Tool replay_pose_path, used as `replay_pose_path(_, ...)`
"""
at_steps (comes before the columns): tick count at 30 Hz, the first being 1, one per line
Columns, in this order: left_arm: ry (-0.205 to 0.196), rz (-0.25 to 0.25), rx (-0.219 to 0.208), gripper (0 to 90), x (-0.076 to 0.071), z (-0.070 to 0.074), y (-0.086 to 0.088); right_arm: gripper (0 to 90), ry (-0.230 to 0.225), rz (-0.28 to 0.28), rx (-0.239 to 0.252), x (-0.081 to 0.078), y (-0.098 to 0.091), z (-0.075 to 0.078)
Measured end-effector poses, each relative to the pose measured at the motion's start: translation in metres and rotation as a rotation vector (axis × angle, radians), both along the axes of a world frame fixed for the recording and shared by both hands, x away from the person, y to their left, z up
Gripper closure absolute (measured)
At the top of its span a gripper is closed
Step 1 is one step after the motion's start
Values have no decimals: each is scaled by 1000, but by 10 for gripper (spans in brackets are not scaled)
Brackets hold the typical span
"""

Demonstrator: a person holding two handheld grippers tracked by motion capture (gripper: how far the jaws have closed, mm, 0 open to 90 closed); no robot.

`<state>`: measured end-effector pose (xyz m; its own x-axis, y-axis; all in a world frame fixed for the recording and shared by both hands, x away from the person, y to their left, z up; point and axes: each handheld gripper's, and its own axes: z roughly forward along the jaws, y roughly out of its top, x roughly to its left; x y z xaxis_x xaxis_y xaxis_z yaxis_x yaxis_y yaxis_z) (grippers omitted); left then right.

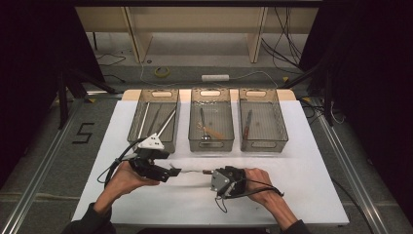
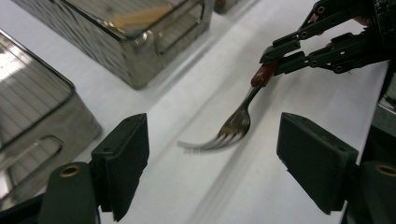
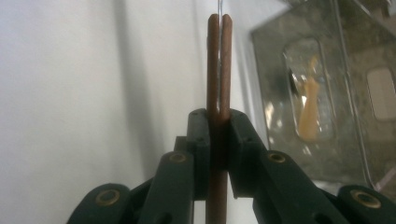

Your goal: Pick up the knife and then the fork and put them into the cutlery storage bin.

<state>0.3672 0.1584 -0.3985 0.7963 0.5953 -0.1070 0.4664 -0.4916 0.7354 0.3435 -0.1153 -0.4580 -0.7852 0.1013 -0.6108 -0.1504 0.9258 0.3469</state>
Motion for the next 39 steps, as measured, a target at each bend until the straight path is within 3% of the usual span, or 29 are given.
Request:
replay_pose_path(3,-54,22,-28,231,-1,1,2,814,9,-47,16,5,-9,2)
replay_pose_path(14,-127,95,-115,222,-5,-4,13,814,41,-158,59,21,-36,7)
replay_pose_path(24,-162,145,-157,211,-9,-17,18,813,98,-250,133,30,-53,16)
replay_pose_path(28,-149,152,-175,206,-10,-21,21,813,118,-282,172,33,-58,18)
replay_pose_path(39,-188,176,-193,206,-19,-27,24,813,151,-326,253,39,-73,25)
